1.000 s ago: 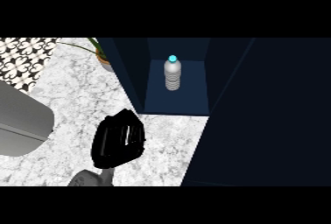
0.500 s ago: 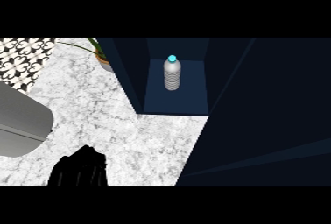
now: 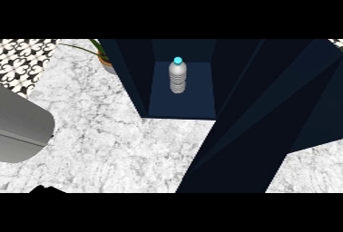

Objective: Pick up the bottled water, place it into the cabinet and close the cabinet

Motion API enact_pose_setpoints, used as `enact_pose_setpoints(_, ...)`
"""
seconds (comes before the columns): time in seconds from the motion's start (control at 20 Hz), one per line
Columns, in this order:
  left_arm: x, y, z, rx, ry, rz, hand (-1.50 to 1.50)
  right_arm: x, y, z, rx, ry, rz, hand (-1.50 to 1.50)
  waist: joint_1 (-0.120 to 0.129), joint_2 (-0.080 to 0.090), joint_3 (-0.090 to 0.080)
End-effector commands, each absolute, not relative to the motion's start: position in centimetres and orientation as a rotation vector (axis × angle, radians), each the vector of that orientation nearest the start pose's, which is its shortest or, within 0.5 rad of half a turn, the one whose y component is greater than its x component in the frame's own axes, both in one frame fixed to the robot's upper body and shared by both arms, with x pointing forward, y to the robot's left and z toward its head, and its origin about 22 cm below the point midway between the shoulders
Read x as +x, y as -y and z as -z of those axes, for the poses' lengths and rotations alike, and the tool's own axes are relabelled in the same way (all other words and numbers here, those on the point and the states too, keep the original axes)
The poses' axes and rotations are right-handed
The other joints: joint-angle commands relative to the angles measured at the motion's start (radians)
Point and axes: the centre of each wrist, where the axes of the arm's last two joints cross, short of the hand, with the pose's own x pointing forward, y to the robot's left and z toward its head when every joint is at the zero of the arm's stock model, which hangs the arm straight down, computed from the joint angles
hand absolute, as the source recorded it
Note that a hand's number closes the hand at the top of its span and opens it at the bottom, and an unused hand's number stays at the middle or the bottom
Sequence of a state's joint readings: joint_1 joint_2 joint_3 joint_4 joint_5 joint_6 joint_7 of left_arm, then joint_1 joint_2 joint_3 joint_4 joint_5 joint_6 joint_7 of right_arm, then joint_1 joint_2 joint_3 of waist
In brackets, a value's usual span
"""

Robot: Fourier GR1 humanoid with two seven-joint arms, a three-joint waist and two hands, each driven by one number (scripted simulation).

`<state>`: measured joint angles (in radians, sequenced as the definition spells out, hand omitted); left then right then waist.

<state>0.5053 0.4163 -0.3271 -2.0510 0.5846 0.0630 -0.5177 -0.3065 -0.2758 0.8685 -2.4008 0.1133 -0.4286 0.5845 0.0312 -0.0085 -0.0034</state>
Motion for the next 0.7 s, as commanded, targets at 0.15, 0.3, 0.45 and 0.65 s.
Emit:
enact_pose_setpoints(0.15, 8.2, -29.2, -5.3, -0.330, 1.914, -0.232, 1.50, 14.9, 7.0, -22.0, 0.506, 1.884, -0.456, 1.50, -0.006, 0.006, 0.002)
enact_pose_setpoints(0.3, 7.3, -30.5, -4.0, -0.309, 1.903, -0.265, 1.50, 16.5, 5.0, -23.1, 0.488, 1.891, -0.431, 1.50, -0.004, 0.005, 0.001)
enact_pose_setpoints(0.45, 5.8, -30.5, -3.4, -0.327, 1.893, -0.267, 1.50, 20.4, 6.0, -24.1, 0.464, 1.864, -0.413, 1.50, -0.003, 0.009, 0.002)
enact_pose_setpoints(0.65, 6.1, -32.2, -6.5, -0.321, 1.924, -0.241, 1.50, 24.1, 5.1, -24.9, 0.432, 1.855, -0.427, 1.50, -0.001, 0.011, 0.003)
